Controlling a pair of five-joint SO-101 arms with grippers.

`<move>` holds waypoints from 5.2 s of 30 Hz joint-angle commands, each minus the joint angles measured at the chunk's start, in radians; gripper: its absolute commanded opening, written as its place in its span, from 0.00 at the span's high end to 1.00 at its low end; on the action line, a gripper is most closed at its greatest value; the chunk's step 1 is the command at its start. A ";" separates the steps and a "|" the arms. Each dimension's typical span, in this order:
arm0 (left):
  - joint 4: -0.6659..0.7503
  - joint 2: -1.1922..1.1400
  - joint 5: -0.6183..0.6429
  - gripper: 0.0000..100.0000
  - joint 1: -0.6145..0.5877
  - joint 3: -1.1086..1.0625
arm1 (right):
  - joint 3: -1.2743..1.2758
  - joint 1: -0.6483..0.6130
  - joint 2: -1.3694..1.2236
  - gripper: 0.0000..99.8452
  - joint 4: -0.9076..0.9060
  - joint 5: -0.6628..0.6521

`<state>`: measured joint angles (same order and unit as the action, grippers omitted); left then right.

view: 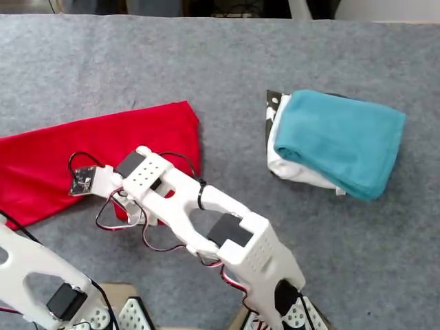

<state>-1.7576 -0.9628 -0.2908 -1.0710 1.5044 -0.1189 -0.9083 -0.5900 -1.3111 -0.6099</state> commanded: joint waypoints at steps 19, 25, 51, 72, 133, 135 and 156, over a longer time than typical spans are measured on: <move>-0.006 0.068 0.009 0.97 -0.002 0.004 | -0.008 -0.054 -0.044 0.99 -0.038 0.044; -0.006 0.074 0.009 0.97 -0.002 0.004 | -0.018 -0.026 -0.039 0.99 -0.044 0.068; -0.006 0.074 0.009 0.97 0.008 0.005 | -1.095 0.186 -0.406 0.99 -0.348 -0.345; -0.006 0.074 0.006 0.97 -0.002 0.004 | -1.554 0.201 -0.565 0.96 -0.324 -0.054; -0.005 -0.143 -0.417 0.97 0.136 -0.216 | -1.095 0.262 -0.156 0.99 -0.454 0.077; -0.005 -0.087 -0.410 0.97 0.157 -0.239 | -1.147 0.302 -0.156 0.99 -0.454 0.074; -0.002 0.773 -0.077 0.97 0.868 -1.067 | -1.555 0.741 -0.157 0.99 -0.454 0.077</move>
<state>-1.7530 -0.2754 -0.4319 -0.3176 0.4488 -1.6195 -0.2455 -0.8201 -1.7622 -0.5439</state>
